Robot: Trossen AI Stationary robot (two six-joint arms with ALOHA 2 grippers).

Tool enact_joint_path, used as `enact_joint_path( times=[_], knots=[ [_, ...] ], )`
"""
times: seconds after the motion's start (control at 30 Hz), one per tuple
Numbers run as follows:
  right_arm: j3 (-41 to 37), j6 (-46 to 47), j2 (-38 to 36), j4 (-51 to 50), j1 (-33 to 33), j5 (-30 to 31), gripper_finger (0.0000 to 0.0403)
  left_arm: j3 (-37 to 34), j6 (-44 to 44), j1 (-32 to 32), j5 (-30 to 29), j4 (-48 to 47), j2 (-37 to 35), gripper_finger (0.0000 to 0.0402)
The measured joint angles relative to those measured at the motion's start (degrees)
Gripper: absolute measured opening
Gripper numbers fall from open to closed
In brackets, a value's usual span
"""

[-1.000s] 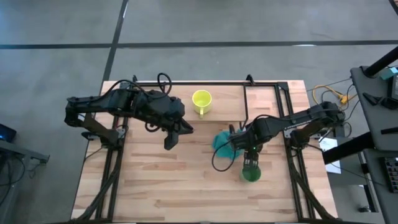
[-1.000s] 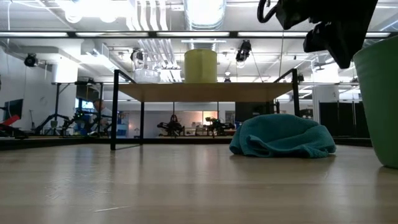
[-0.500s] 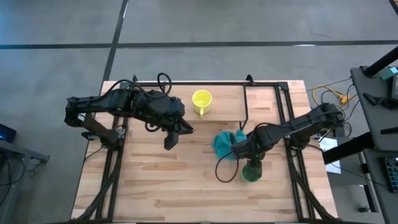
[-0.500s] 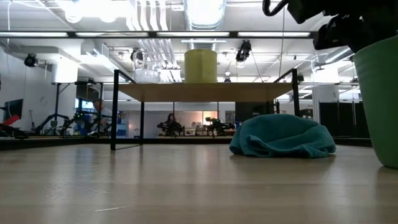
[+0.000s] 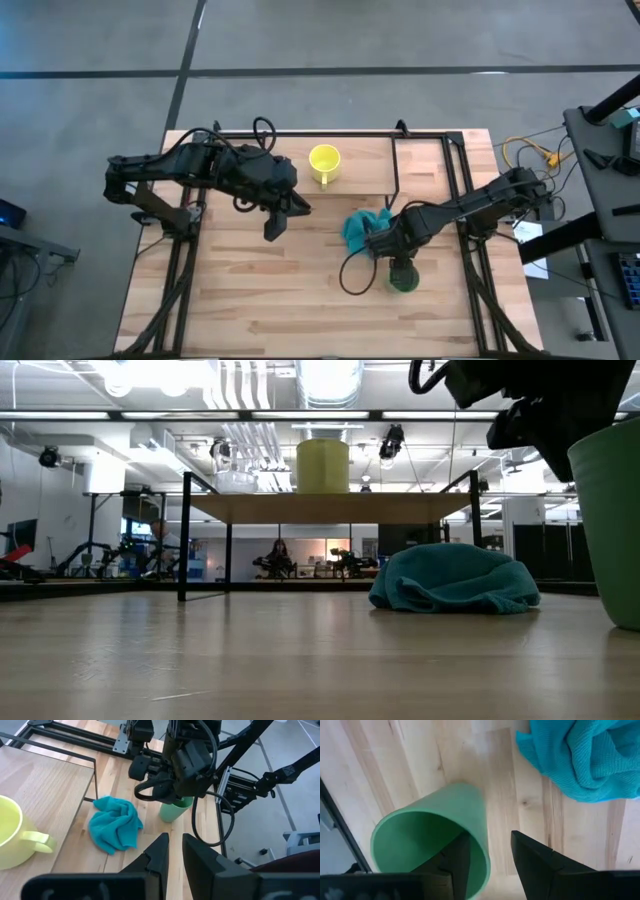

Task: Stack small to large cups/mugs on shelf
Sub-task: Put the green cup on the shelf

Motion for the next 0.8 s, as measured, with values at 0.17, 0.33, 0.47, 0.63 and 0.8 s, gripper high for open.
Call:
enact_joint_path(
  times=[0.17, 0.33, 0.47, 0.63, 0.8],
  knots=[
    [0.0, -0.6, -1.6, -0.3, 0.0, 0.0, 0.0137, 0.0, 0.0, 0.0, 0.1, 0.0, 0.0, 0.004],
    [1.2, -0.4, -2.6, -0.4, 0.0, -1.2, 0.0137, 0.0, 0.1, 0.0, 0.1, 0.0, 0.0, 0.004],
    [1.1, -1.0, -2.6, -0.7, 0.0, -2.1, 0.0137, 0.0, 0.1, 0.0, 0.2, 0.0, 0.0, 0.004],
    [0.5, -1.8, -2.6, -2.2, 0.0, -2.0, 0.0137, 0.0, 0.0, 0.0, 0.2, 0.0, 0.0, 0.004],
    [-0.1, -2.0, -2.6, -2.1, 0.0, -2.0, 0.0137, 0.0, 0.0, 0.0, 0.2, 0.0, 0.0, 0.004]
  ],
)
